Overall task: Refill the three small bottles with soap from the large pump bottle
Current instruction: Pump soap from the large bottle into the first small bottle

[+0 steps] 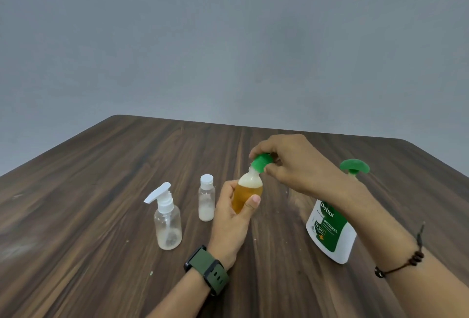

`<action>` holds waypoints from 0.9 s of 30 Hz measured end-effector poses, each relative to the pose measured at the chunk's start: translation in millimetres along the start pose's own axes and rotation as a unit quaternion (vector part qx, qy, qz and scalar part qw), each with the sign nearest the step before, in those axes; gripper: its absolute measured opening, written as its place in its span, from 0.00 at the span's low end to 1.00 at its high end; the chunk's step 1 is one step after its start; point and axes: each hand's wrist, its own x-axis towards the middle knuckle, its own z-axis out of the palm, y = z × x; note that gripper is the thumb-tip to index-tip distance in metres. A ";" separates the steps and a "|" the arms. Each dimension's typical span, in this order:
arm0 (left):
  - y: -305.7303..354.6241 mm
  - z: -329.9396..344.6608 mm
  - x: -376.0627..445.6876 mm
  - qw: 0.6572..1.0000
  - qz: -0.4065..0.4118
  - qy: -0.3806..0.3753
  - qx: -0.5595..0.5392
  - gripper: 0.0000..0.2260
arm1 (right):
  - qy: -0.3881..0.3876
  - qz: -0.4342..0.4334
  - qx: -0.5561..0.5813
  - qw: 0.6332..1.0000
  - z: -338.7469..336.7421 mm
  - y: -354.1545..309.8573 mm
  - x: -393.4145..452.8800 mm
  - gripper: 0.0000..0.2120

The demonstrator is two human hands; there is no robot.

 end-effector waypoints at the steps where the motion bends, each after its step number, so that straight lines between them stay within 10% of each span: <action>1: 0.3 0.1 -0.3 1.000 -0.001 -0.006 -0.005 0.11 | -0.006 -0.011 -0.028 1.000 0.4 -0.6 0.4 0.17; 12: 5.9 0.9 -1.1 0.997 -0.020 -0.043 -0.053 0.15 | -0.066 -0.062 -0.139 0.986 -17.7 -8.7 11.4 0.07; 21: 9.9 0.5 0.2 0.995 -0.031 -0.043 -0.086 0.11 | -0.033 0.015 -0.214 0.976 -10.5 -6.5 12.3 0.28; 27: 8.5 -0.6 0.2 0.994 -0.037 -0.047 -0.094 0.11 | -0.073 -0.080 -0.061 0.992 -12.8 0.9 14.3 0.08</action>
